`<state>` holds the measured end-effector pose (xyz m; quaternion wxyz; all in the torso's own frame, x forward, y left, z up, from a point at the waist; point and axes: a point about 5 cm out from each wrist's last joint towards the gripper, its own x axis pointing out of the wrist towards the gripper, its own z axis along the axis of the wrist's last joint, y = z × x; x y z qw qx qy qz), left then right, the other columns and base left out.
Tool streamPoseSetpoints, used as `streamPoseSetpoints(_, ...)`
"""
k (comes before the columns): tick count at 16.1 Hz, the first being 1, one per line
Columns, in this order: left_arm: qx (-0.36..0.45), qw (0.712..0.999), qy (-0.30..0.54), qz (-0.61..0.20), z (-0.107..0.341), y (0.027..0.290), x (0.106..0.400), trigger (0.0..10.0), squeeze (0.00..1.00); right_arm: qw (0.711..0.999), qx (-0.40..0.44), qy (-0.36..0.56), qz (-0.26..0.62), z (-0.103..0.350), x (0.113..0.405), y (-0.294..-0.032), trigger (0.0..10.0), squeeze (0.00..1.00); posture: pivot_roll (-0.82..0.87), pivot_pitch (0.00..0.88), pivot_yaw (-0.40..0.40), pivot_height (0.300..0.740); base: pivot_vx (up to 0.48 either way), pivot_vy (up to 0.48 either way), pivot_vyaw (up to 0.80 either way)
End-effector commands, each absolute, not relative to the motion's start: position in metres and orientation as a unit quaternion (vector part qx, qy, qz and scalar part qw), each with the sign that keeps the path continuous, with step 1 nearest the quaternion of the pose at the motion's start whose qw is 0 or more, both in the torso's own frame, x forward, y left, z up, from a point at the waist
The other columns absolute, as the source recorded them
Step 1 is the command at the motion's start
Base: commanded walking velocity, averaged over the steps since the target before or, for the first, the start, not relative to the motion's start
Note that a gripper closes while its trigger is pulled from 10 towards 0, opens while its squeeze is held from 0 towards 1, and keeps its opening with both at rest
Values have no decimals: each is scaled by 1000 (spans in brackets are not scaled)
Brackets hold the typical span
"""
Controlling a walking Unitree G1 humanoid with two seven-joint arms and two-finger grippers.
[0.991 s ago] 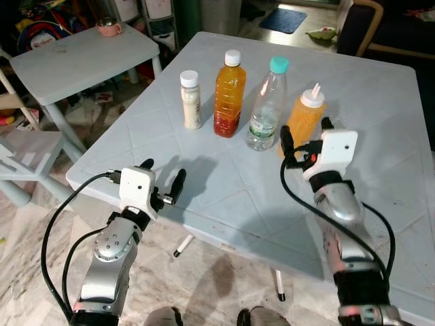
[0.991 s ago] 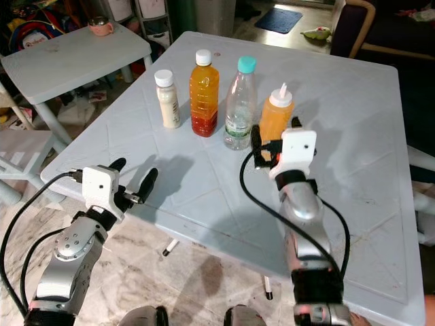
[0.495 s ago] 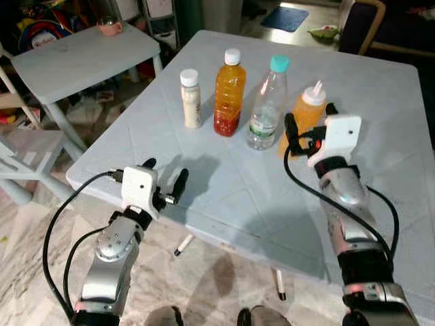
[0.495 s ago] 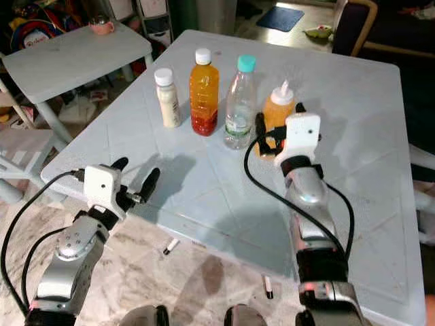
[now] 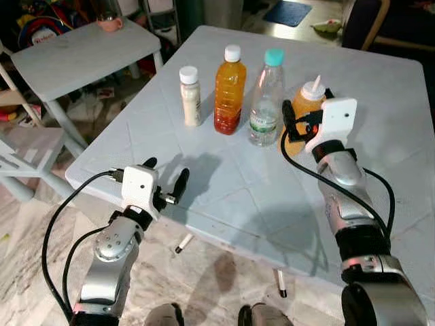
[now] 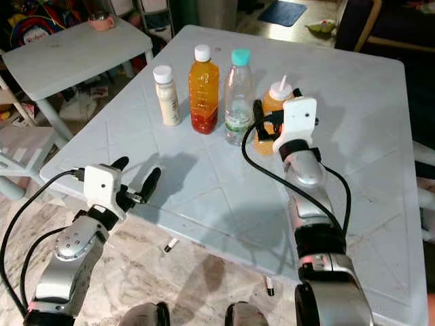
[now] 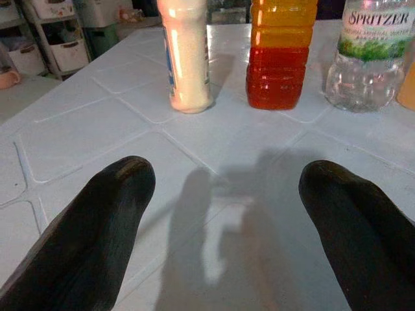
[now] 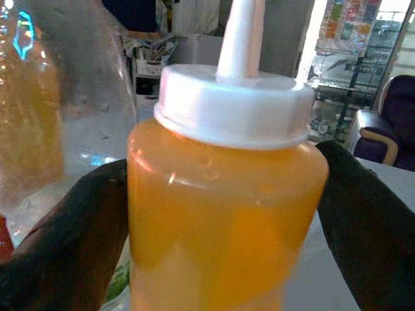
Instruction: Restocking fridge
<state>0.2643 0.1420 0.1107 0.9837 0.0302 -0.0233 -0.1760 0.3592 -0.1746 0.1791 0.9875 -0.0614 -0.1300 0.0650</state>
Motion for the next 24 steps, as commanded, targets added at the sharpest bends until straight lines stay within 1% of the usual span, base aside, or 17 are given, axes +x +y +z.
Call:
streamPoseSetpoints(1,38,983,-21,-176,112,144,262,10000,0,986,-63,-133,74,181,362,-173,10000,0,56,143,38,740,0,0,0)
streamPoseSetpoints(2,39,983,-19,-176,111,145,262,10000,0,985,-64,-139,79,183,363,-171,1529,0,58,145,39,740,0,0,0)
streamPoseSetpoints(3,39,983,-19,-176,111,145,262,10000,0,983,-69,-147,81,185,363,-170,549,0,59,144,39,740,0,0,0)
streamPoseSetpoints(5,39,983,-17,-177,111,145,261,10000,0,983,-67,-153,75,186,361,-173,549,0,58,145,42,740,0,0,0)
streamPoseSetpoints(6,39,983,-16,-177,110,145,261,10000,0,983,-67,-153,73,185,360,-174,667,0,56,145,42,740,0,0,0)
streamPoseSetpoints(7,39,983,-14,-179,110,144,260,10000,0,984,-67,-152,70,184,358,-175,1804,0,54,146,43,740,0,0,0)
streamPoseSetpoints(8,38,982,-12,-182,109,143,260,10000,0,984,-67,-152,68,182,357,-176,2235,0,51,145,43,740,0,0,0)
streamPoseSetpoints(10,38,983,-11,-182,109,143,260,10000,0,984,-64,-153,71,179,352,-177,0,0,47,145,42,740,0,0,0)
streamPoseSetpoints(11,38,983,-11,-181,109,143,261,10000,0,984,-64,-152,71,178,351,-177,0,0,46,144,41,740,0,0,0)
streamPoseSetpoints(12,38,983,-12,-180,110,143,261,10000,0,984,-61,-150,70,174,346,-175,3020,0,44,142,40,740,0,0,0)
streamPoseSetpoints(13,38,983,-12,-180,110,142,262,10000,0,984,-61,-149,72,174,344,-174,3255,0,43,148,37,740,0,0,0)
streamPoseSetpoints(14,38,983,-12,-180,110,142,263,10000,0,984,-61,-148,72,173,343,-173,10000,0,43,148,37,740,0,0,0)
streamPoseSetpoints(21,34,986,-11,-164,110,141,265,10000,0,983,-36,-158,83,174,315,-155,10000,0,31,130,21,740,0,0,0)
streamPoseSetpoints(22,27,989,3,-148,104,143,262,10000,0,986,-26,-144,85,167,307,-152,10000,0,21,112,11,740,0,0,0)
streamPoseSetpoints(24,23,990,20,-140,96,144,260,10000,0,989,-12,-120,80,152,295,-151,10000,0,21,93,11,740,0,0,0)
